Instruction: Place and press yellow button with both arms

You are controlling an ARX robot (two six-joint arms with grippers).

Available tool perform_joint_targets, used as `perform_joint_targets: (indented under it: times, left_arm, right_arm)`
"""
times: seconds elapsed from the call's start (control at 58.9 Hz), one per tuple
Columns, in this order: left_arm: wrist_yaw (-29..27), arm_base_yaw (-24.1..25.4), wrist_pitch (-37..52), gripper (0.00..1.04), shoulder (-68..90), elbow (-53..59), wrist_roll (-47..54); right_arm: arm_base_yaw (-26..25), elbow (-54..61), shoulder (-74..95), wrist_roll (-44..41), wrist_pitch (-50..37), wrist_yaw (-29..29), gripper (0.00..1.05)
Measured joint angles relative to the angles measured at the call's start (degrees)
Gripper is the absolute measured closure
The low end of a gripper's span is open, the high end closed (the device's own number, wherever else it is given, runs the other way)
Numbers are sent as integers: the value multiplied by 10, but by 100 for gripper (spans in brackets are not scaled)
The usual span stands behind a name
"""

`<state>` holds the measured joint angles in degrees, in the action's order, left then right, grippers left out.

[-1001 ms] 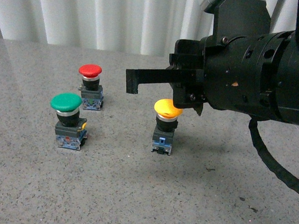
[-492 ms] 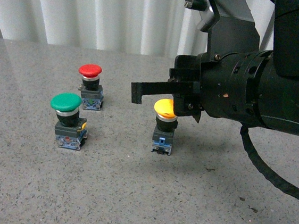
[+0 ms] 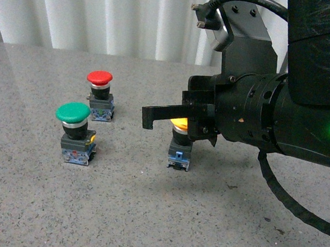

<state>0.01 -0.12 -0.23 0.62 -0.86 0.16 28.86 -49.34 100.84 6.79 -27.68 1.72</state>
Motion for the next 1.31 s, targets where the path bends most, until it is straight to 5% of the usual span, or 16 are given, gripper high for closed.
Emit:
perform_joint_targets:
  times: [0.764, 0.849, 0.934, 0.984, 1.069, 1.103, 1.12, 1.154, 1.188, 1.307]
  left_arm:
    - [0, 0, 0, 7, 0, 0, 0]
    - [0, 0, 0, 7, 0, 0, 0]
    - [0, 0, 0, 7, 0, 0, 0]
    - [0, 0, 0, 7, 0, 0, 0]
    - [0, 0, 0, 7, 0, 0, 0]
    - [0, 0, 0, 7, 0, 0, 0]
    - [0, 0, 0, 7, 0, 0, 0]
    - [0, 0, 0, 7, 0, 0, 0]
    - [0, 0, 0, 7, 0, 0, 0]
    - [0, 0, 0, 7, 0, 0, 0]
  right_arm:
    - [-1, -16, 13, -10, 40, -3, 103]
    - [-1, -9, 13, -10, 17, 2, 103]
    - [-6, 14, -24, 22, -136, 13, 103]
    - [-16, 14, -81, 66, -154, 4, 103]
    - [-57, 107, -285, 113, -95, 5, 103]
    - [-74, 166, -405, 44, 11, -137, 103]
    - [-115, 217, -476, 0, 52, -159, 103]
    - [-227, 303, -632, -42, 133, -88, 103]
    - [-293, 339, -708, -54, 118, -29, 103]
    - [-289, 426, -792, -63, 124, -17, 103]
